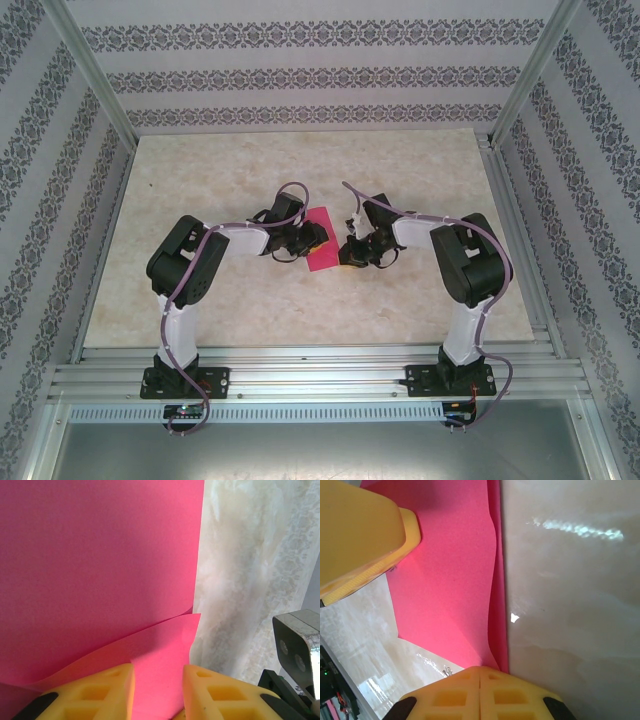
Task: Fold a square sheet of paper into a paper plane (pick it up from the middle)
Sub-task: Fold the triangle a second time at the center of the table.
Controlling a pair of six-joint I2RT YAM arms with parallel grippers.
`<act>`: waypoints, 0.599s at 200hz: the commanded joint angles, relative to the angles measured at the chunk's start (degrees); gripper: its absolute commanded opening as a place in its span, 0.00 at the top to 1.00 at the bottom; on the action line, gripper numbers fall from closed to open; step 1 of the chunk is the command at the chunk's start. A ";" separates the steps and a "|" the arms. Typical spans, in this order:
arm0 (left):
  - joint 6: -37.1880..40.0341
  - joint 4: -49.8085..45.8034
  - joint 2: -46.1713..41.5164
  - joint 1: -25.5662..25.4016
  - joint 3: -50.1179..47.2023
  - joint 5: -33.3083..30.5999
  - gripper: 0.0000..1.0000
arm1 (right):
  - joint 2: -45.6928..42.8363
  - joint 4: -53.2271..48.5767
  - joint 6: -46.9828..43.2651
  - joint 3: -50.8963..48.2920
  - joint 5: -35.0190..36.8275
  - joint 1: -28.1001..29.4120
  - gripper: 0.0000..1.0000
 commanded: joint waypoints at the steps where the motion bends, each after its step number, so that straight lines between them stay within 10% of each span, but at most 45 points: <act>1: 1.57 -4.70 0.60 -0.66 -0.11 -1.88 0.67 | -3.40 -1.82 0.42 0.00 -0.71 -0.23 0.93; 120: 1.66 -4.48 0.78 -0.67 -0.17 -1.78 0.67 | 4.62 1.62 3.08 5.67 -2.02 -0.09 0.93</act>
